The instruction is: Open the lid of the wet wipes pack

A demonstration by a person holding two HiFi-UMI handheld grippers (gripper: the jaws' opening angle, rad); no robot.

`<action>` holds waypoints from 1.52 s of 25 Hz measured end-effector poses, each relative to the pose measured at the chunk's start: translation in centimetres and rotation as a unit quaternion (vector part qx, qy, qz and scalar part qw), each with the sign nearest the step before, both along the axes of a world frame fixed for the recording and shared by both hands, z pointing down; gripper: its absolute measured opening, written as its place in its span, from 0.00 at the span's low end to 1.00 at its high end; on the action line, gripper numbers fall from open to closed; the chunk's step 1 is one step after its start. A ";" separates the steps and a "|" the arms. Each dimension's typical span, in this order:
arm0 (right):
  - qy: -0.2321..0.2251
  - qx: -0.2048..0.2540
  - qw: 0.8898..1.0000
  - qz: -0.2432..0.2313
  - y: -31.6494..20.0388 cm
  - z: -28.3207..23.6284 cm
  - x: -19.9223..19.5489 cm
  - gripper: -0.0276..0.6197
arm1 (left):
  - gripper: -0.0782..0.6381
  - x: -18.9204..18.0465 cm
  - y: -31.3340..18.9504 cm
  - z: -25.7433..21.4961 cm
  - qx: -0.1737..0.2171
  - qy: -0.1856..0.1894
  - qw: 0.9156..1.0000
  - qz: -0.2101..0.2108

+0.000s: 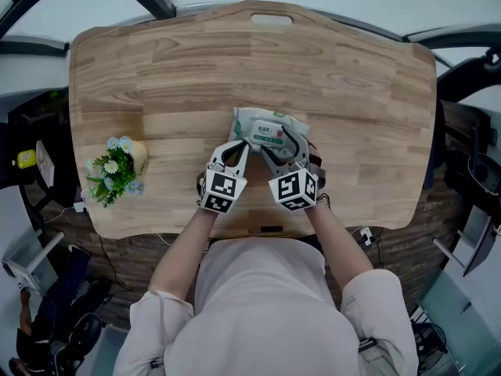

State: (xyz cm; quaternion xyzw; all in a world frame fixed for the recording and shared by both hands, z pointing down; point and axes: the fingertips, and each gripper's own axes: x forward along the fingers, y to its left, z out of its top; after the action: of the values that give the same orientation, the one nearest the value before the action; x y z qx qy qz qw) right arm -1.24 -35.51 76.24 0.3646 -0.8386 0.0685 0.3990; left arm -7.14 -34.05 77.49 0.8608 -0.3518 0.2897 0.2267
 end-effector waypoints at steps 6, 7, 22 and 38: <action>0.090 0.039 0.992 -0.076 0.1 -0.7 -1.0 0.50 | 0.14 0.0 0.0 0.0 0.000 0.004 1.000 0.000; 0.109 0.046 0.989 -0.092 0.1 -0.8 -1.2 0.49 | 0.14 0.0 0.0 0.0 -0.001 0.005 1.000 0.000; 0.191 0.061 0.967 -0.158 0.5 -2.0 -2.2 0.41 | 0.14 0.0 0.0 0.0 0.003 0.000 1.000 0.003; 0.186 0.108 0.970 -0.110 -1.1 -4.3 -1.5 0.08 | 0.14 0.0 -0.1 0.1 0.000 -0.001 1.000 0.003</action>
State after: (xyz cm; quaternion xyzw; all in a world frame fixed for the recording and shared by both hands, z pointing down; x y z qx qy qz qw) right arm -2.71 -36.62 71.93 0.3178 -0.7871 -0.1356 0.5110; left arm -7.15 -34.17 77.62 0.8616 -0.3494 0.2910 0.2256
